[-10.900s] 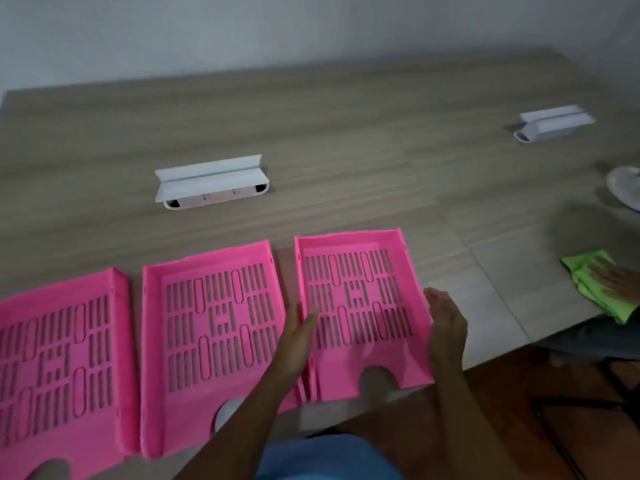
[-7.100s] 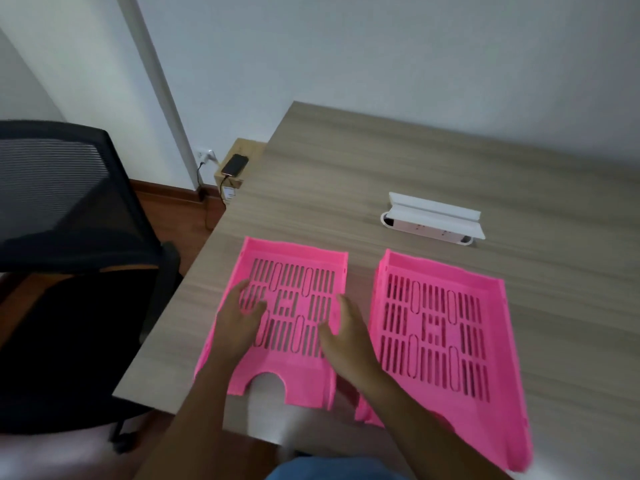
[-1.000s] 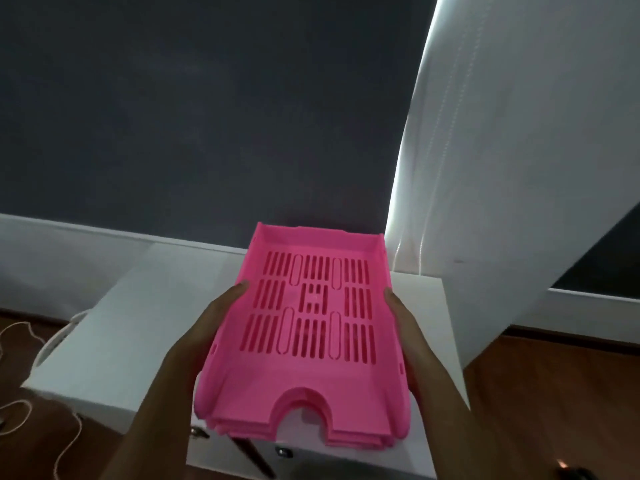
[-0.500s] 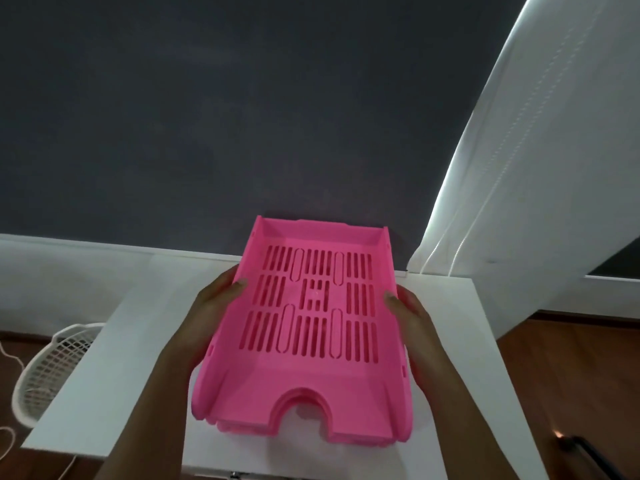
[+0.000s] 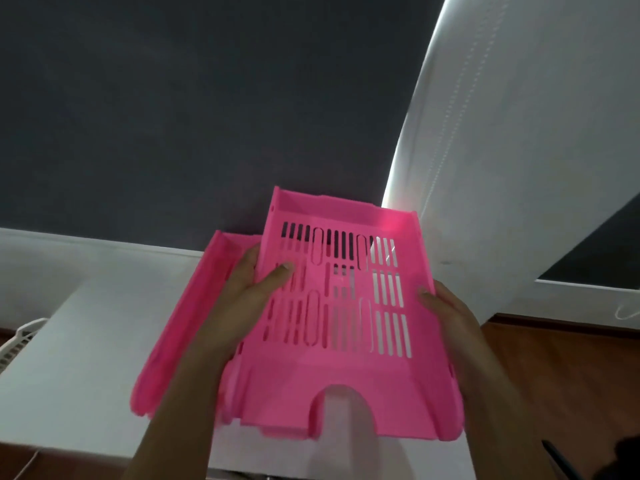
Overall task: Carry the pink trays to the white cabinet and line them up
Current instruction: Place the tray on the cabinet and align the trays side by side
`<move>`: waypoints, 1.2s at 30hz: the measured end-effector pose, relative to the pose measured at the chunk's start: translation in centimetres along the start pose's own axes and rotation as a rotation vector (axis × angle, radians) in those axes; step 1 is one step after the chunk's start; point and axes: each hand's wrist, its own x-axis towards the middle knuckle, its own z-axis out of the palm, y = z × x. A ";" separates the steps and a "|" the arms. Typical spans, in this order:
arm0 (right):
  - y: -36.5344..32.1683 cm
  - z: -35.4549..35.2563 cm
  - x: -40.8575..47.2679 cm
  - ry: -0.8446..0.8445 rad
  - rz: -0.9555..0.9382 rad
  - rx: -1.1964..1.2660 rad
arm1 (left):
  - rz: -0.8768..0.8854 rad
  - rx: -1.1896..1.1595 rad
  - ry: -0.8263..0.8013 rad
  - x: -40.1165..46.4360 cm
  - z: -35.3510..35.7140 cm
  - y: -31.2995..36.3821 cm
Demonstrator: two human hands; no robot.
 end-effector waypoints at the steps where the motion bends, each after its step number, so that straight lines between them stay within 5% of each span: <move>1: 0.0 -1.8 0.1 -0.001 0.002 0.000 | -0.005 0.032 0.003 0.0 1.6 -0.6; 11: 3.4 -13.2 1.6 0.014 0.037 -0.005 | -0.189 0.281 -0.074 0.3 13.1 -6.6; 24: 12.0 -11.9 4.2 0.078 0.193 -0.036 | -0.245 0.503 0.084 2.3 15.4 -11.3; 36: 8.7 -8.7 3.4 0.313 -0.058 -0.409 | -0.175 0.613 0.111 2.2 15.2 -9.9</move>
